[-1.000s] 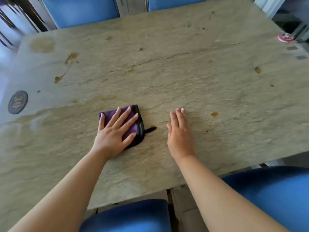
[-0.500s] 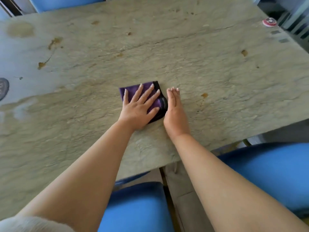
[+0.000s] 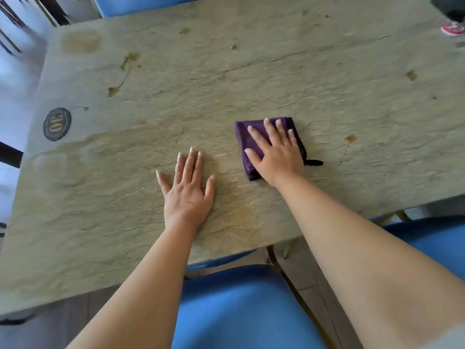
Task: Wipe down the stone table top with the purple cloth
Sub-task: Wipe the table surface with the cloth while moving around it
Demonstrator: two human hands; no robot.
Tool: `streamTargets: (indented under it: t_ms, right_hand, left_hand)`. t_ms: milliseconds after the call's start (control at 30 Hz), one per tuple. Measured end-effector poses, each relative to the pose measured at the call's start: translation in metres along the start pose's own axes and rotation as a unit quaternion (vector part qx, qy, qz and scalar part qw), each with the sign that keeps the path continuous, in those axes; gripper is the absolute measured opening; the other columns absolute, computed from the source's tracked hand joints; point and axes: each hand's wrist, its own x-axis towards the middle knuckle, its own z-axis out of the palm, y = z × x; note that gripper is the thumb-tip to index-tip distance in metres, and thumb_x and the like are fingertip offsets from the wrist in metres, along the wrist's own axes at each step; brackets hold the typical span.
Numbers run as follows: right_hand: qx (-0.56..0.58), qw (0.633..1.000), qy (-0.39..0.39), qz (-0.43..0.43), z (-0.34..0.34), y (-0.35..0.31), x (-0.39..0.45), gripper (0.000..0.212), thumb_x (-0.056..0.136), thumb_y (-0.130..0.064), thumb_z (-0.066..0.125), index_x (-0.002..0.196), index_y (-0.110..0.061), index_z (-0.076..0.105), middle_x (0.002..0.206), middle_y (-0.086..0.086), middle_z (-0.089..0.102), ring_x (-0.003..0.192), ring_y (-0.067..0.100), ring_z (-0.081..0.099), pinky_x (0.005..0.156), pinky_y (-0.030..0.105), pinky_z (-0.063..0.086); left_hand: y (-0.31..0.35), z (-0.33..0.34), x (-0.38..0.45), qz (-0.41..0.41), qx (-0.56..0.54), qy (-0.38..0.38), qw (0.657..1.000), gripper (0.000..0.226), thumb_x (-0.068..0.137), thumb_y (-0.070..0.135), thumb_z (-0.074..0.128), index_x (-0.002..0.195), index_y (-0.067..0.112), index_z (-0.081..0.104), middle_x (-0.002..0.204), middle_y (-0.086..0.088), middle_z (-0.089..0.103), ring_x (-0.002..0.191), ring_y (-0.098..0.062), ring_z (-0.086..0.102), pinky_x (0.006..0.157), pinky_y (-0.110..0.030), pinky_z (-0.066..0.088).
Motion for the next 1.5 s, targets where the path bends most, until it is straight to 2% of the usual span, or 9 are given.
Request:
streamTargets:
  t_ms: [167,433,567,700,900,967,1167,1333,1500]
  right_hand:
    - [-0.022,0.992,-0.061,0.11,-0.006,-0.032,0.013,0.063,0.094,-0.06,0.021,0.151,-0.039,0.003,0.161,0.002,-0.007,0.146,0.033,-0.012,0.117,0.053,-0.007]
    - [-0.03,0.957,-0.088,-0.274,-0.008,-0.034,-0.124,0.061,0.093,-0.062,0.025,0.15,-0.043,0.01,0.161,-0.003,0.002,0.148,0.025,-0.006,0.119,0.048,-0.001]
    - [-0.057,0.994,-0.049,-0.08,-0.013,0.025,-0.099,0.063,0.091,-0.066,0.017,0.149,-0.044,0.007,0.161,-0.004,0.002,0.149,0.024,-0.001,0.119,0.049,0.007]
    - [-0.039,0.985,-0.068,0.154,-0.015,0.019,-0.094,0.067,0.09,-0.067,0.011,0.149,-0.041,-0.007,0.16,0.002,-0.014,0.147,0.029,-0.014,0.117,0.05,-0.008]
    - [-0.047,0.986,-0.107,-0.12,-0.023,0.026,-0.166,0.065,0.092,-0.066,0.013,0.149,-0.042,-0.005,0.16,-0.003,-0.014,0.146,0.024,-0.019,0.118,0.047,-0.007]
    - [-0.057,0.987,-0.117,-0.092,-0.029,0.053,-0.162,0.065,0.09,-0.069,0.008,0.147,-0.046,-0.011,0.159,-0.006,-0.018,0.146,0.022,-0.02,0.119,0.044,-0.007]
    - [-0.002,0.961,-0.105,0.254,-0.03,0.073,-0.095,0.068,0.092,-0.067,0.011,0.149,-0.038,-0.012,0.158,0.004,-0.022,0.144,0.033,-0.021,0.116,0.053,-0.009]
    - [-0.034,0.996,-0.084,0.002,-0.029,0.089,-0.11,0.065,0.09,-0.069,0.013,0.147,-0.046,-0.01,0.159,-0.004,-0.018,0.144,0.03,-0.022,0.114,0.058,-0.011]
    - [-0.03,0.986,-0.074,0.146,-0.034,0.137,-0.057,0.075,0.086,-0.073,0.018,0.149,-0.042,-0.009,0.16,0.001,-0.016,0.144,0.034,-0.021,0.111,0.062,-0.012]
  left_hand:
    - [-0.003,0.0,0.003,0.009,-0.036,0.002,0.999,0.064,0.093,0.05,-0.002,0.153,0.031,-0.006,0.16,0.019,-0.008,0.145,-0.002,-0.017,0.116,-0.052,-0.015]
    - [-0.004,-0.007,0.006,0.002,-0.124,0.019,0.992,0.067,0.09,0.052,-0.006,0.153,0.035,0.005,0.16,0.021,0.003,0.144,0.005,-0.01,0.118,-0.045,-0.012]
    - [-0.005,-0.004,0.007,0.026,-0.043,0.002,0.999,0.07,0.091,0.069,0.013,0.153,0.036,0.008,0.16,0.019,-0.003,0.146,-0.003,-0.015,0.117,-0.051,-0.015]
    - [-0.006,-0.003,0.006,0.036,-0.009,-0.002,0.999,0.081,0.087,0.076,0.02,0.154,0.032,0.003,0.161,0.016,-0.008,0.146,-0.007,-0.018,0.116,-0.055,-0.014]
    - [0.003,-0.001,0.006,0.006,0.024,-0.034,0.999,0.086,0.086,0.078,0.015,0.154,0.029,-0.004,0.161,0.011,-0.016,0.146,-0.014,-0.023,0.114,-0.059,-0.013]
    - [0.02,-0.001,0.001,0.004,0.002,-0.043,0.999,0.077,0.091,0.068,0.021,0.154,0.028,-0.001,0.161,0.005,-0.015,0.146,-0.02,-0.022,0.112,-0.064,-0.012]
    - [0.103,0.015,-0.011,0.137,-0.014,-0.056,0.989,0.059,0.099,0.047,0.019,0.153,0.034,0.0,0.162,0.01,-0.009,0.147,-0.014,-0.019,0.111,-0.066,-0.014]
    - [0.136,0.024,0.02,0.092,0.004,-0.034,0.995,0.055,0.099,0.051,0.016,0.152,0.041,0.007,0.162,0.01,-0.003,0.148,-0.016,-0.013,0.112,-0.063,-0.014]
    - [0.14,0.024,0.032,0.041,0.025,-0.019,0.999,0.057,0.094,0.059,0.016,0.149,0.05,0.002,0.161,0.014,-0.008,0.147,-0.015,-0.018,0.11,-0.067,-0.012]
